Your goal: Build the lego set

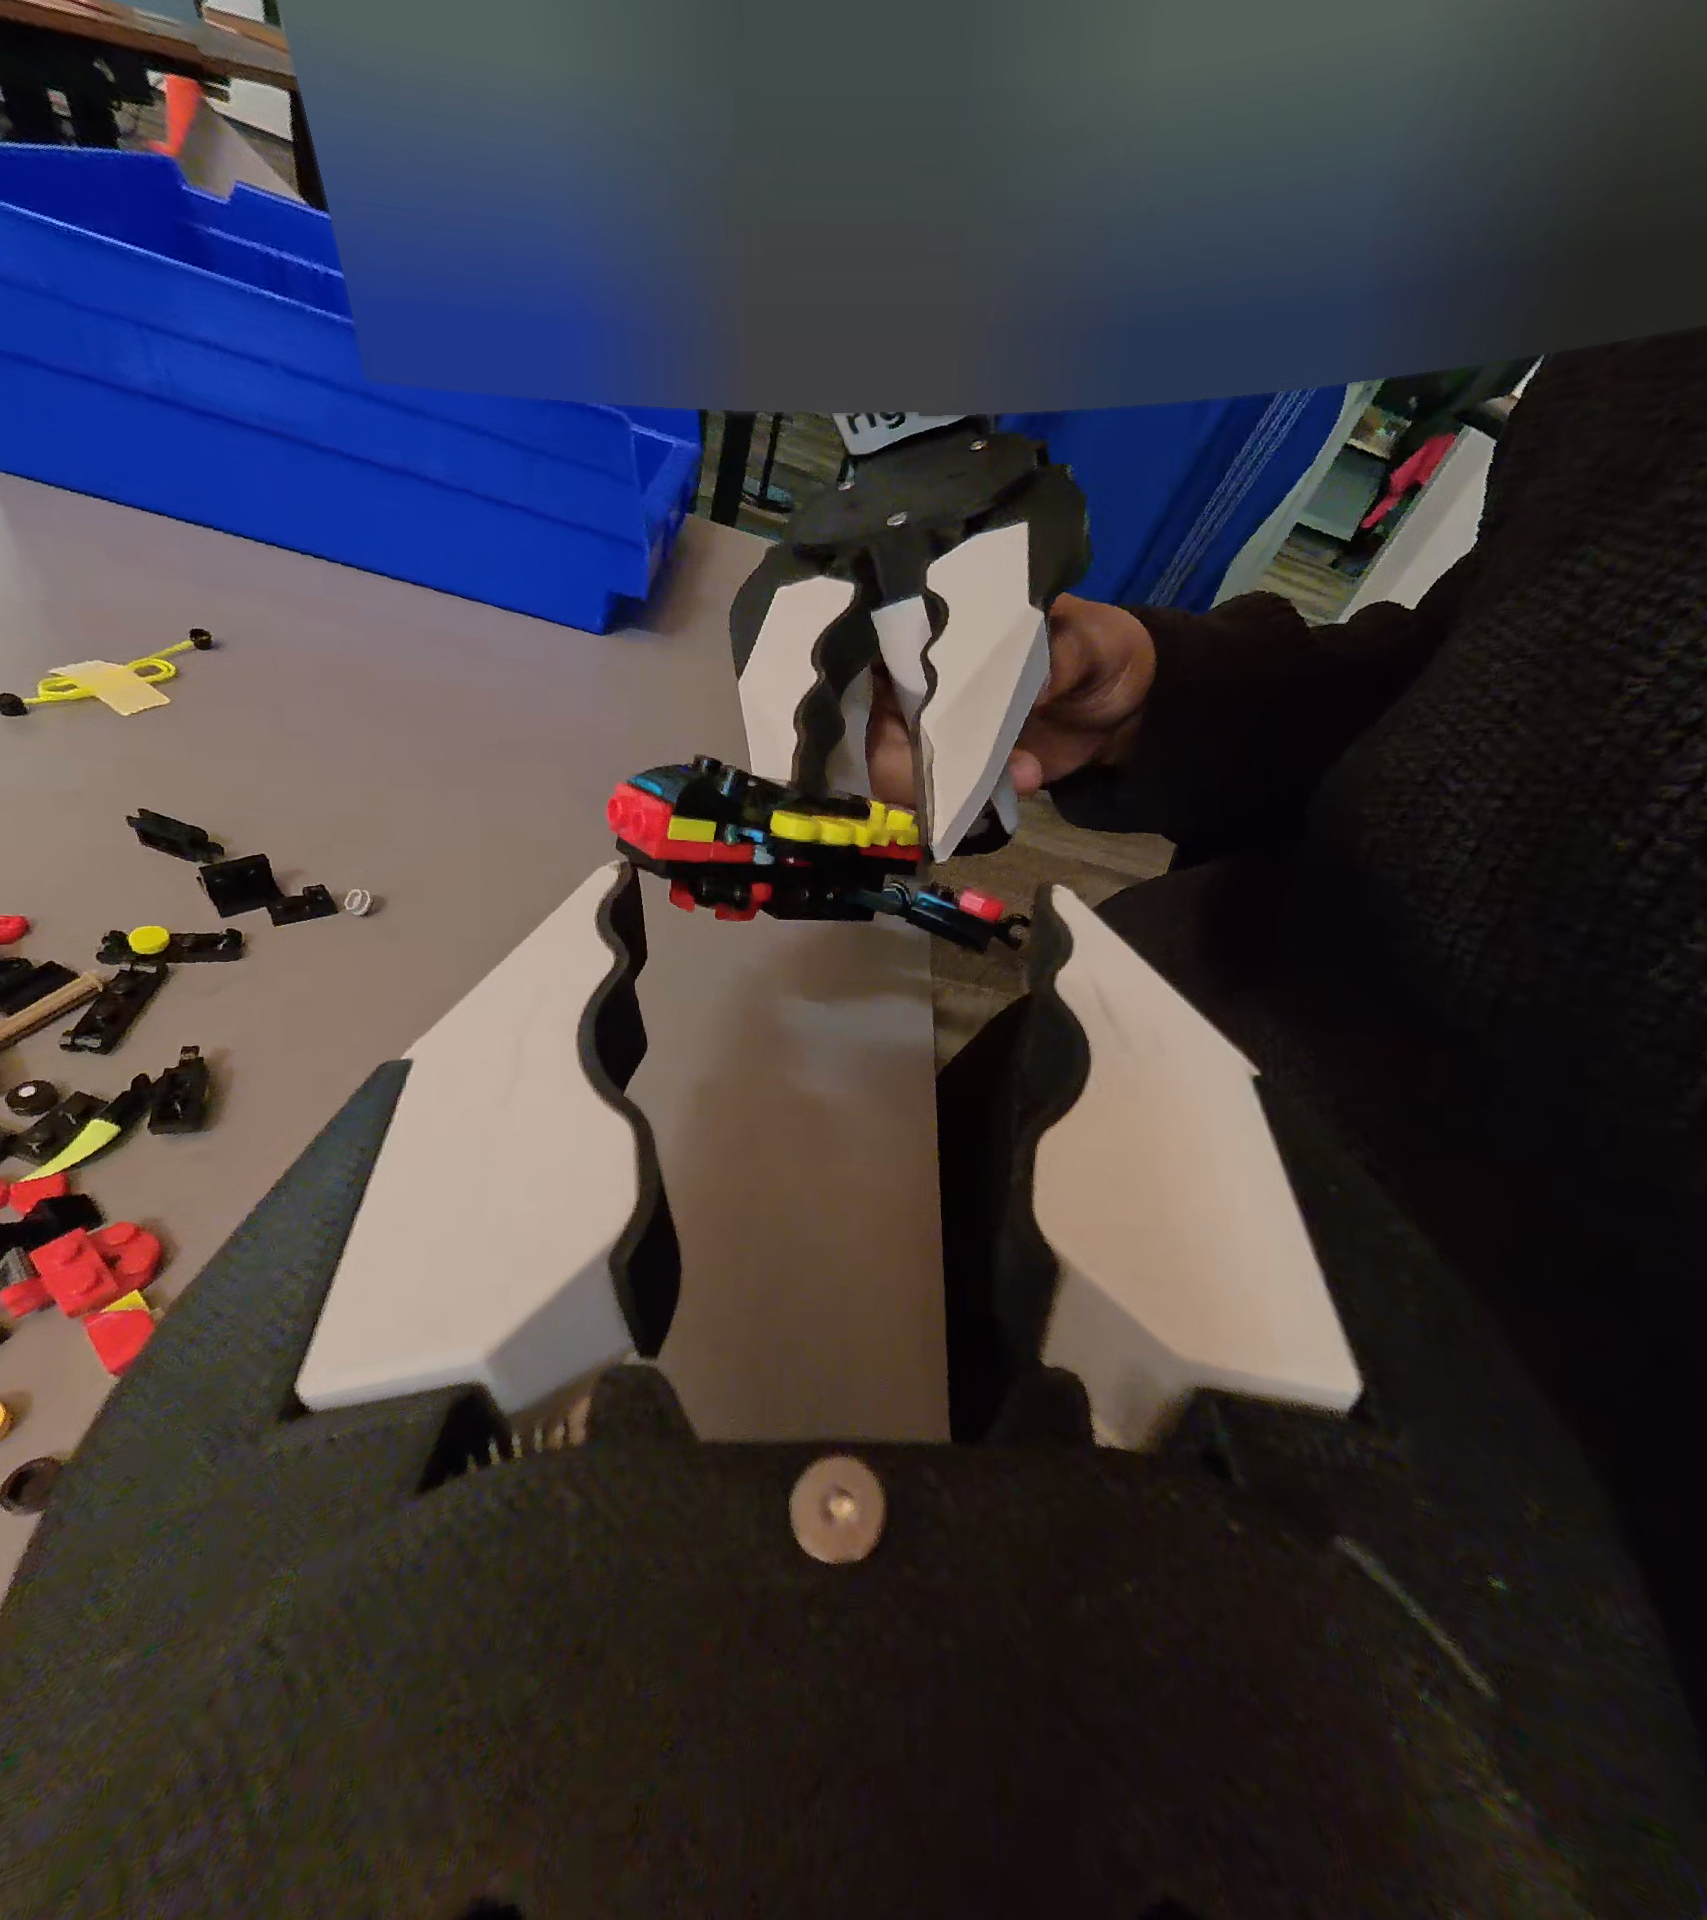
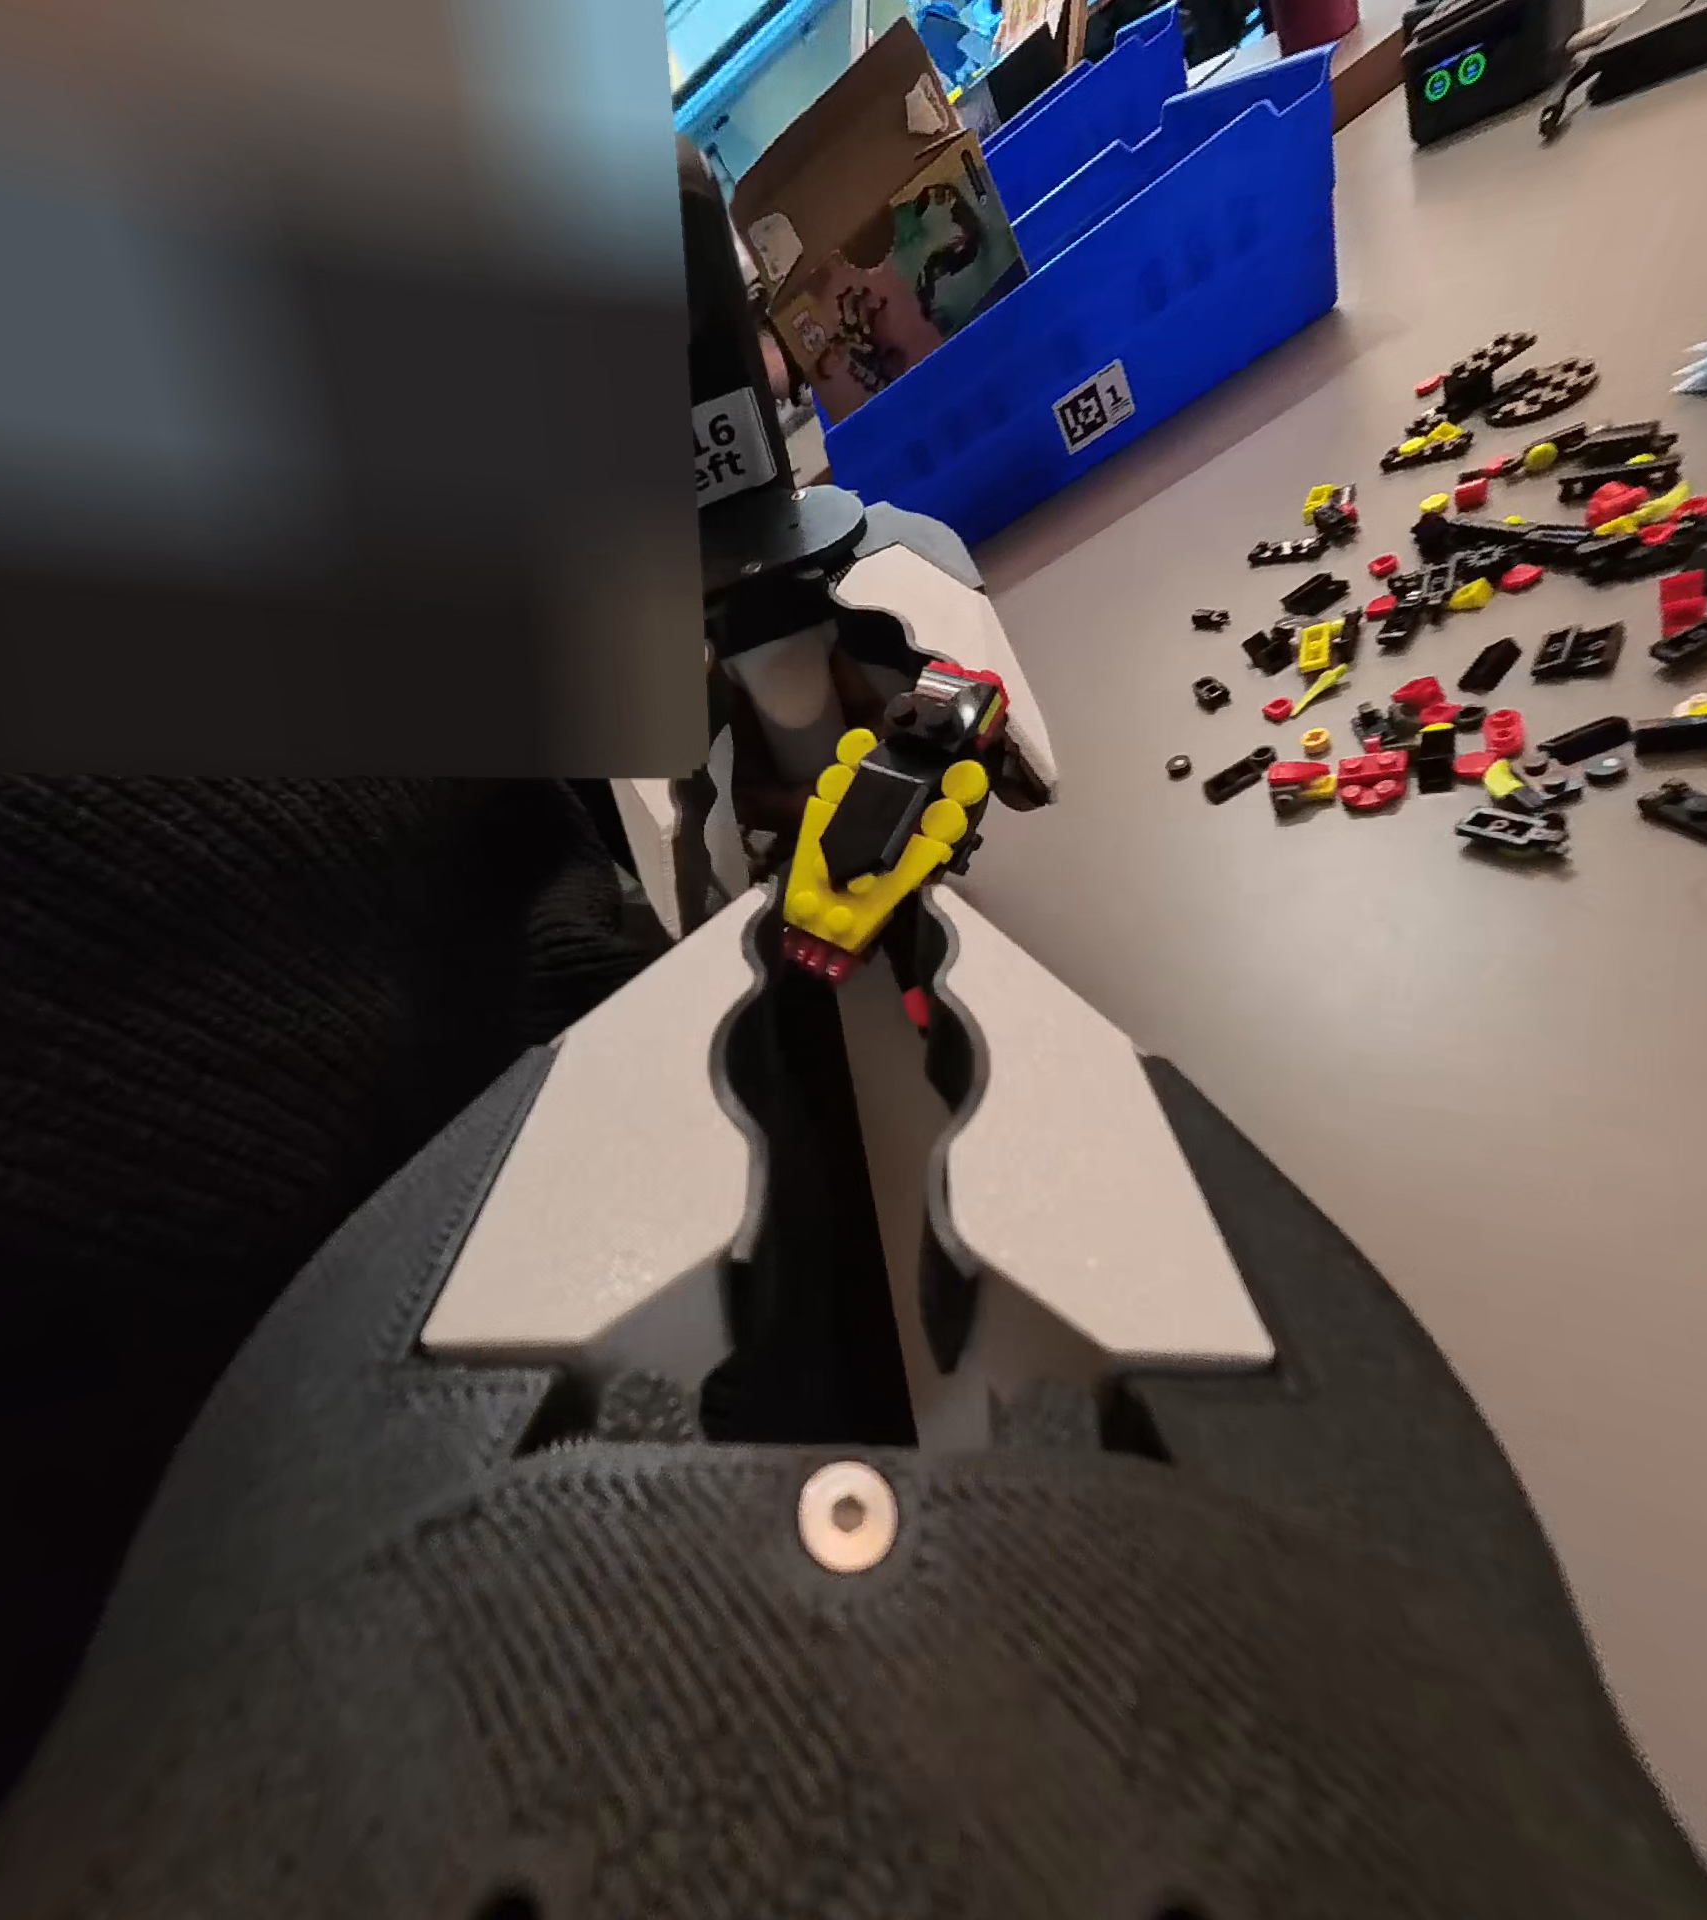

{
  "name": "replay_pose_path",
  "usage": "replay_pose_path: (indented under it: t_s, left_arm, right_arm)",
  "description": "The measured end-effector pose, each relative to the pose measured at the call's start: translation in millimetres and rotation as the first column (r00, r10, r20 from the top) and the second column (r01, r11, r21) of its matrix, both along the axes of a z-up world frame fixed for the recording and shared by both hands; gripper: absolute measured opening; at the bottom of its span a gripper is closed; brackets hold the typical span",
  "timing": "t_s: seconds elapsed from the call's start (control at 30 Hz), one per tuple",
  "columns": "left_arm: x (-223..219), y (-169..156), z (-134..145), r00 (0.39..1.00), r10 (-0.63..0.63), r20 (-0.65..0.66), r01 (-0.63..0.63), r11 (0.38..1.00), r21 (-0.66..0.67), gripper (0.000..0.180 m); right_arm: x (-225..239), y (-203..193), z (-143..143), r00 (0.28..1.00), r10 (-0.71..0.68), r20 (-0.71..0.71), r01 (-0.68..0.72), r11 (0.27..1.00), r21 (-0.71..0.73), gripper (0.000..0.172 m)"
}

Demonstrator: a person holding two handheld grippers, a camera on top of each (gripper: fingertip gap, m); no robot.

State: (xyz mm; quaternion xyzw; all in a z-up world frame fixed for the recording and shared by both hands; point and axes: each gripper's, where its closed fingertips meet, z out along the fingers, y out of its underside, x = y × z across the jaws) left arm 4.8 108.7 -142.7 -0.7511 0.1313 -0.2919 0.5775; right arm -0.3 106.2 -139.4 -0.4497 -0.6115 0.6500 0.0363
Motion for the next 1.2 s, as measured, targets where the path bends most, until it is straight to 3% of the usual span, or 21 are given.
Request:
replay_pose_path:
  t_s: [1.2]
  left_arm:
    - [5.6, -1.6, -3.0, 1.000, -0.020, -0.018, 0.019, 1.000, -0.019, 0.068]
  right_arm:
    - [4.6, -2.6, -3.1, 0.999, 0.032, 0.041, -0.030, 0.999, -0.038, 0.023]
